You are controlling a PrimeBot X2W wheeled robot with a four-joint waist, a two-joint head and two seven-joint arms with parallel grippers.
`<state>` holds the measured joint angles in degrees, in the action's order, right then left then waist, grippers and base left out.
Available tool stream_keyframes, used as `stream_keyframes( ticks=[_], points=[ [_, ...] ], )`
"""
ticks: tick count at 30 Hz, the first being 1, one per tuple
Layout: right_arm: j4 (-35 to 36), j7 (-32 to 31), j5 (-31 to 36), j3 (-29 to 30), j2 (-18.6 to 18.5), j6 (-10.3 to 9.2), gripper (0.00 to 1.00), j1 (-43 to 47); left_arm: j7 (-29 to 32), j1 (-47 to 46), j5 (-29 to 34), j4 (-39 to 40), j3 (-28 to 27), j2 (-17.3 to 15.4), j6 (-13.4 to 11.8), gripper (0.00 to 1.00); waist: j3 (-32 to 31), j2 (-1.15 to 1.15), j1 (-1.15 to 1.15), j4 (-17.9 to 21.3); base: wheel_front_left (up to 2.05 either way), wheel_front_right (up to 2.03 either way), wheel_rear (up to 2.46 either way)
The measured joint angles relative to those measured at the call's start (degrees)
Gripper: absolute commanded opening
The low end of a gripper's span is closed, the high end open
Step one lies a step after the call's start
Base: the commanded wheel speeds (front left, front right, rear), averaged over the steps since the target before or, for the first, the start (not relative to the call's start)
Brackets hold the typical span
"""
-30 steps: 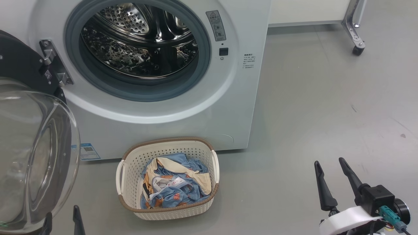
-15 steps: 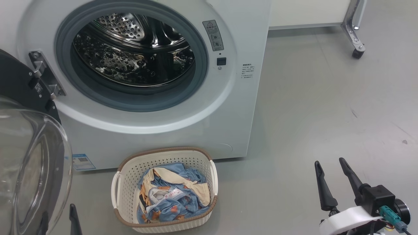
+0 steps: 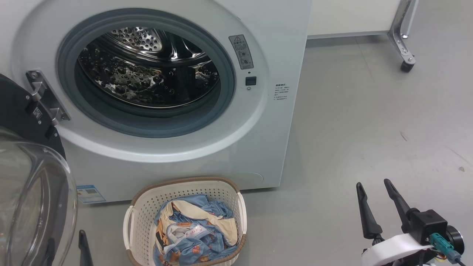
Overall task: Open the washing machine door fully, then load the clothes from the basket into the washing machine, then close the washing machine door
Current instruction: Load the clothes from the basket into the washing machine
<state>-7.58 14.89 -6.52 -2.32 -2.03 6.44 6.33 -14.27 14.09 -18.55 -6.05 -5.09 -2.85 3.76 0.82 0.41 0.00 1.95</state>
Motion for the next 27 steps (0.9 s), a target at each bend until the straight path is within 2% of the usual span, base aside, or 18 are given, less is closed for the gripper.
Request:
stream_keyframes(
  ticks=[16,27],
  points=[
    [0.10,0.00,-0.01,-0.43,0.00,0.04,1.00,-0.04,-0.01,-0.03,3.26,2.33,0.19,0.08,0.24,1.00,1.13,0.00,0.00,0.67,0.04,-0.04,0.00],
    [1.60,0.00,-0.89,-2.00,-0.02,0.04,1.00,-1.60,-0.02,-2.65,5.25,1.40,5.39,0.09,1.35,1.00,5.81,0.00,0.00,1.76,0.00,0.00,0.00]
  ],
)
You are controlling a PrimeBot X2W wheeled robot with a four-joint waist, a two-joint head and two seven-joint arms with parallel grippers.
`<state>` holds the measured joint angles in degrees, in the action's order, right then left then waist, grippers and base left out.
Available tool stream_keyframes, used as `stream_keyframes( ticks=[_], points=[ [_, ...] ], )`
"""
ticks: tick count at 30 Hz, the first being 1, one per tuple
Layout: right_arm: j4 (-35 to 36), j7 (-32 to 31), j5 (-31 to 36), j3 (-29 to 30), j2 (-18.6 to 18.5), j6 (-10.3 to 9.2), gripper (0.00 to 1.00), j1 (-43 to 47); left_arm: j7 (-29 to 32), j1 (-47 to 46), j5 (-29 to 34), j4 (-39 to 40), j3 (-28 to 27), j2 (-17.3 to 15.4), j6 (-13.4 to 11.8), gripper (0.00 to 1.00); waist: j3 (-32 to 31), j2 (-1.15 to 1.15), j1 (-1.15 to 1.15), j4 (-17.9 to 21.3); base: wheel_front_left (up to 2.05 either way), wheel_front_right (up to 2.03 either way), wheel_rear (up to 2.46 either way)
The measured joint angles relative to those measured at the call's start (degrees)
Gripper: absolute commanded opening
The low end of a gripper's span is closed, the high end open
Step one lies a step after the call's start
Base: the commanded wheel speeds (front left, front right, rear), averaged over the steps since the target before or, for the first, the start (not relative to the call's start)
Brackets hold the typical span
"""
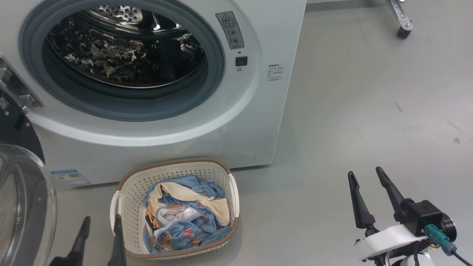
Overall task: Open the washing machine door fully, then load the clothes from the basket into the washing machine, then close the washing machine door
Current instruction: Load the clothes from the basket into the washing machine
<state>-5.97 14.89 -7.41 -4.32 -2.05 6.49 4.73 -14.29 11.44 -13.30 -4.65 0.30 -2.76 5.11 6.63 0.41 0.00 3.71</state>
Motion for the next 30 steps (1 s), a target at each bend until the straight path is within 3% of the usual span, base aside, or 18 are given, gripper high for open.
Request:
stream_keyframes(
  ticks=[10,22,30],
  points=[
    [1.35,0.00,-0.66,-3.72,-0.08,0.01,1.00,-4.34,3.26,-6.73,-0.44,-7.80,4.35,0.02,1.25,1.00,7.28,0.00,0.00,1.47,0.00,0.00,0.00],
    [3.12,0.00,-1.13,-7.03,-0.29,0.00,1.00,-10.45,12.60,-17.23,-6.61,-19.35,2.71,-0.30,1.51,1.00,16.75,0.00,0.00,4.23,0.00,0.00,0.00],
    [3.85,0.00,-1.29,-8.81,-0.36,-0.11,1.00,-13.51,17.28,-25.09,-7.73,-22.97,2.86,-1.71,1.75,1.00,23.29,0.00,0.00,5.98,0.00,0.00,0.00]
  ],
)
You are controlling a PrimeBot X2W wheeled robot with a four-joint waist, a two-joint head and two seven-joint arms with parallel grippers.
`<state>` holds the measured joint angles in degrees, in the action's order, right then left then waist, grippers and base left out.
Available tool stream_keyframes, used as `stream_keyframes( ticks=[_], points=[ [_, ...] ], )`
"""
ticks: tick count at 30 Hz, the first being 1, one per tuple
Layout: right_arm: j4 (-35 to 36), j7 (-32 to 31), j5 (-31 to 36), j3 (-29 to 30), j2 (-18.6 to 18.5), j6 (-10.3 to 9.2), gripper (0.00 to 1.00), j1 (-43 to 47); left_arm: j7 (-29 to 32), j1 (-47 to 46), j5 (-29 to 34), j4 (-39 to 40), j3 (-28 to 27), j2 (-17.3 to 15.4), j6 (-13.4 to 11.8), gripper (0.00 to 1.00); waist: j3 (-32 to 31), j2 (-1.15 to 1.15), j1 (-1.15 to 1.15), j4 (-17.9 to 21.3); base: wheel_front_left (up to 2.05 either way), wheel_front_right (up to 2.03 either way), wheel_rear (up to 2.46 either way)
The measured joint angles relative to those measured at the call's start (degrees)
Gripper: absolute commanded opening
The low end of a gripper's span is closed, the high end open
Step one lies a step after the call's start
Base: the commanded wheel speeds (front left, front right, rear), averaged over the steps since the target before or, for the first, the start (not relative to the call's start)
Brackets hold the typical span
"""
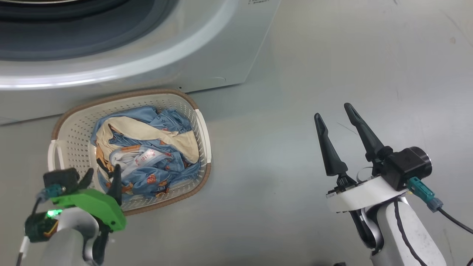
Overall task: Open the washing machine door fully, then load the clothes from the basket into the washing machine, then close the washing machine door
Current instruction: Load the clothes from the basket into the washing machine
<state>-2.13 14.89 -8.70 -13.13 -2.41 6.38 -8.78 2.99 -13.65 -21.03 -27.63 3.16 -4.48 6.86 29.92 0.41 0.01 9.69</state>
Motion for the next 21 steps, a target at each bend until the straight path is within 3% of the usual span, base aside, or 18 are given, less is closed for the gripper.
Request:
stream_keyframes(
  ticks=[21],
  points=[
    [3.32,0.01,-0.47,-1.40,-0.10,-2.45,1.00,-9.08,4.77,-18.18,-1.75,-7.15,-1.81,-5.39,0.18,1.00,16.63,0.00,0.01,3.43,0.00,0.00,0.00]
  ],
)
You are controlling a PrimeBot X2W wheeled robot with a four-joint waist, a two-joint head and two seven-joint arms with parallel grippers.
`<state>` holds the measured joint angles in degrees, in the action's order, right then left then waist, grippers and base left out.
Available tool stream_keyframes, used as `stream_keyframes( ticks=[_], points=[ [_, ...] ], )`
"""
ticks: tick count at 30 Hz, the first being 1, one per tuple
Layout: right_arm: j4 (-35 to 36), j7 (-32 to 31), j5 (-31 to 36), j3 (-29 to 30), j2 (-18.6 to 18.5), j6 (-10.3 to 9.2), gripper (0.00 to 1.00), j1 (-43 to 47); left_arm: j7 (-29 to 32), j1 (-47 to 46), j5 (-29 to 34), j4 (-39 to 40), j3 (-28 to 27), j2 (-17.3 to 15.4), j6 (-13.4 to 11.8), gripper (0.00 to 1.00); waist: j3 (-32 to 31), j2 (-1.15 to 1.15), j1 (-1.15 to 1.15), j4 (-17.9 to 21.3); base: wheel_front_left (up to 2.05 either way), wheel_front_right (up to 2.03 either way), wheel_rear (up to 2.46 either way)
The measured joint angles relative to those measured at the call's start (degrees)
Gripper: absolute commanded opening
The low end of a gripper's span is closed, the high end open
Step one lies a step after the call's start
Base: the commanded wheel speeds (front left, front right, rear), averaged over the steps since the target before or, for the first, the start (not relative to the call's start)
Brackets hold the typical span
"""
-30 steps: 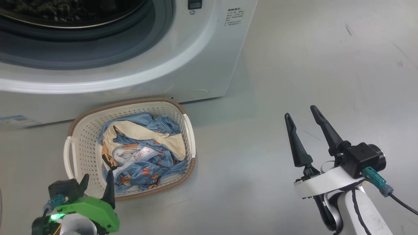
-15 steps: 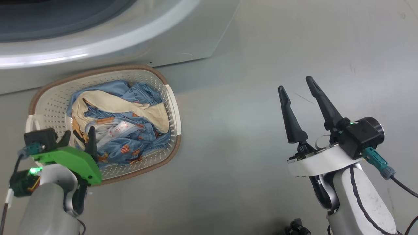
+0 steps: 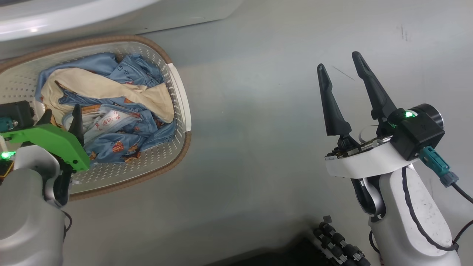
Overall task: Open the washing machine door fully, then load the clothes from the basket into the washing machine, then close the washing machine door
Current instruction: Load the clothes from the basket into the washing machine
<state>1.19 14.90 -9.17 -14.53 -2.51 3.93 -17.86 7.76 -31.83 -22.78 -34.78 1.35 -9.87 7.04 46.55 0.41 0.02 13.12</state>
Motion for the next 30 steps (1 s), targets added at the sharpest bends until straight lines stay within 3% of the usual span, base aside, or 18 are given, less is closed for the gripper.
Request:
stream_keyframes(
  ticks=[19,30],
  points=[
    [2.43,-0.01,0.18,0.14,-0.02,-1.09,1.00,-1.64,1.29,-11.62,1.36,-7.67,-0.09,-3.48,-0.49,1.00,8.49,0.00,-0.01,0.93,0.00,0.00,0.00],
    [4.01,0.00,0.18,-0.57,-0.03,-1.10,1.00,-3.09,1.25,-15.82,2.19,-10.74,0.44,-3.87,-0.48,1.00,11.94,0.00,-0.01,0.84,0.00,0.00,0.00]
  ],
)
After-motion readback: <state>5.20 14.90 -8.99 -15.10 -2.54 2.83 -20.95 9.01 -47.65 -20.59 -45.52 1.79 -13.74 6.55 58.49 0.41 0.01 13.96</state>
